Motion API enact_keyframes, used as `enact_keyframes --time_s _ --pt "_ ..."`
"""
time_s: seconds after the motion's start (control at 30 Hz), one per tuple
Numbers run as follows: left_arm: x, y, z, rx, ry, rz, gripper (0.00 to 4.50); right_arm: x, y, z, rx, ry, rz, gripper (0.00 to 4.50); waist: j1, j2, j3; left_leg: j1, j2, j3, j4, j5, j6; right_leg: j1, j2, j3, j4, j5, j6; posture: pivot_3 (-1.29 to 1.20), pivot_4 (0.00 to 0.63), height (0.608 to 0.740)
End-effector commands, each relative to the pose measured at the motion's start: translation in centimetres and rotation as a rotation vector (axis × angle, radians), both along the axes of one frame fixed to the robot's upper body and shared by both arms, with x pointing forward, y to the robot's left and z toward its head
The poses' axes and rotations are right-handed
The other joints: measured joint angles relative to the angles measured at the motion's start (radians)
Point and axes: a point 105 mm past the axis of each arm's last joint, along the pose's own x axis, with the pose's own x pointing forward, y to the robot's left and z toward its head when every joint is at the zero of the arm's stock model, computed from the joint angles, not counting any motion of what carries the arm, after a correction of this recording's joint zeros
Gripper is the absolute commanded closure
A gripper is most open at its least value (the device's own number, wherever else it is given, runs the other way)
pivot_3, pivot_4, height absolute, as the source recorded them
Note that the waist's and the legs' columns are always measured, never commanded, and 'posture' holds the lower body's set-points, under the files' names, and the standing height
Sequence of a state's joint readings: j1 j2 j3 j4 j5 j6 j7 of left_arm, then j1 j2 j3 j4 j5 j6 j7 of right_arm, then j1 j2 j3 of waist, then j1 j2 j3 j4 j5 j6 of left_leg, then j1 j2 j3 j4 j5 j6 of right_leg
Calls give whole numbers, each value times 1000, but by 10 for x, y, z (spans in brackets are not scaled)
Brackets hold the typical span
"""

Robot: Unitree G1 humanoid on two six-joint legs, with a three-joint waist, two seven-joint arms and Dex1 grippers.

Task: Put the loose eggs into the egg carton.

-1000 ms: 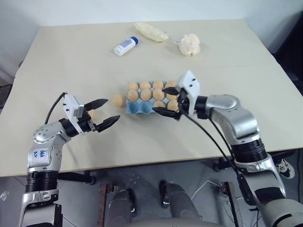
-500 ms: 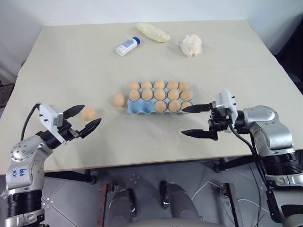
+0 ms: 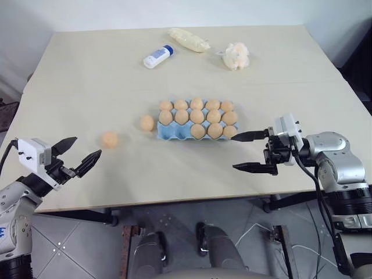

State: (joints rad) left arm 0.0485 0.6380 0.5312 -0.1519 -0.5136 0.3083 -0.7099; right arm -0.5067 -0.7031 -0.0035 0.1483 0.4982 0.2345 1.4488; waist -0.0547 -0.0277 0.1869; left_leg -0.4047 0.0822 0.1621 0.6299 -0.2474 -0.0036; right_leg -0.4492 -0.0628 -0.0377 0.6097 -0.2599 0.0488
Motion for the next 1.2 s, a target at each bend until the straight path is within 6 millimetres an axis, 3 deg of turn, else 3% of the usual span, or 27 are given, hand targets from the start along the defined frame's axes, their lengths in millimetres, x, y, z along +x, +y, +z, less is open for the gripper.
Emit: enact_keyframes --time_s 0.03,0.43,0.63,1.07,1.2 --pt "1 -5 10 -15 -38 -4 0 0 5 14 59 -65 -17 21 -2 0 0 0 0 0 0 0 0 0 0 0 0 0 0 0 150 740" --pt "41 -38 4 -27 38 -115 0 -3 24 12 140 -60 -90 21 5 0 0 0 0 0 0 0 0 0 0 -1 1 1 1 0 150 740" --pt "65 -38 -10 -20 121 -78 0 -4 22 12 138 -58 -125 21 8 0 0 0 0 -1 2 1 -1 0 1 -3 2 1 1 0 150 740" --pt "89 -44 -29 -13 214 -56 0 -5 16 14 126 -60 -161 21 18 0 0 0 -1 0 3 1 0 0 1 -3 3 1 2 0 150 740" --pt "90 -47 -33 -3 228 -71 901 -5 14 14 123 -62 -170 0 23 0 0 0 -1 0 3 1 0 0 2 -3 4 1 2 0 150 740"
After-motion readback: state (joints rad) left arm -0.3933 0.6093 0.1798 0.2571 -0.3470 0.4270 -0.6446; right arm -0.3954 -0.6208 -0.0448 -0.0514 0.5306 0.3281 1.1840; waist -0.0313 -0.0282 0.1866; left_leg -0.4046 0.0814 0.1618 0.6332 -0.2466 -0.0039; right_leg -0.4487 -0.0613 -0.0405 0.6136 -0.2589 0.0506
